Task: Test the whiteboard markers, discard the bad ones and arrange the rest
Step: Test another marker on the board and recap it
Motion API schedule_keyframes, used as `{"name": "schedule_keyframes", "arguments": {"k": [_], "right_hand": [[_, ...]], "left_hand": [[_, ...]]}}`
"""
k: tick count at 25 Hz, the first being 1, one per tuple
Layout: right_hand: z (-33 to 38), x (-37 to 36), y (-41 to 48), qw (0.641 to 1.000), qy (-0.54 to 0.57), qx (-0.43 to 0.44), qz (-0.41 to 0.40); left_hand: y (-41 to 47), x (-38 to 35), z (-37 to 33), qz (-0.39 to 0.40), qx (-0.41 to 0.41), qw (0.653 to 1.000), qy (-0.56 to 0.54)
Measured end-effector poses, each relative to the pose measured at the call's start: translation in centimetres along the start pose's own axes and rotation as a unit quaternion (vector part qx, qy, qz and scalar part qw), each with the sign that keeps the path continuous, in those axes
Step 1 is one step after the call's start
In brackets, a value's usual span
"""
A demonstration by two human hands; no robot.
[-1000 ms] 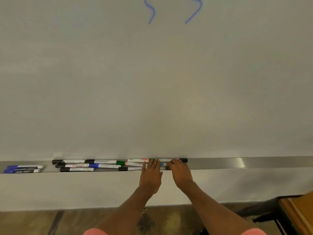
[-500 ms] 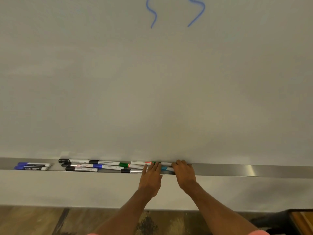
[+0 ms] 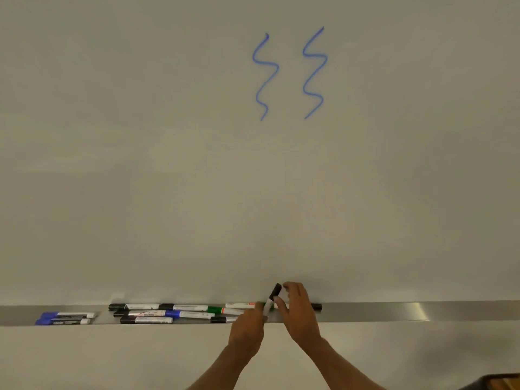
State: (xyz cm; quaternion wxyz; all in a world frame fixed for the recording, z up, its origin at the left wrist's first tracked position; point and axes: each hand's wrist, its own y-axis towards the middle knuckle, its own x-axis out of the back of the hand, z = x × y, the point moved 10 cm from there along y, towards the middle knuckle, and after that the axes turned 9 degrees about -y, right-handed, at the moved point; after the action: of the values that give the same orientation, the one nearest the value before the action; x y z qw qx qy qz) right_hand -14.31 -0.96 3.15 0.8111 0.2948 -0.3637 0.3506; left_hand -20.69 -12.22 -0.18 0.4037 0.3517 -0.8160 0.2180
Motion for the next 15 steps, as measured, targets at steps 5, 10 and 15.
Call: {"name": "schedule_keyframes", "arguments": {"k": [5, 10, 15], "right_hand": [[3.6, -2.5, -0.1, 0.982, 0.135, -0.043, 0.128], [6.2, -3.2, 0.3, 0.984, 0.008, 0.052, 0.173], [8.9, -2.8, 0.1, 0.968, -0.111, 0.15, 0.166]], "left_hand": [[-1.3, 1.8, -0.5, 0.02, -0.042, 0.997, -0.061], [-1.4, 7.4, 1.0, -0.075, -0.049, 0.996, -0.03], [-0.9, 9.5, -0.1, -0.09, -0.164, 0.977, 0.101]]}}
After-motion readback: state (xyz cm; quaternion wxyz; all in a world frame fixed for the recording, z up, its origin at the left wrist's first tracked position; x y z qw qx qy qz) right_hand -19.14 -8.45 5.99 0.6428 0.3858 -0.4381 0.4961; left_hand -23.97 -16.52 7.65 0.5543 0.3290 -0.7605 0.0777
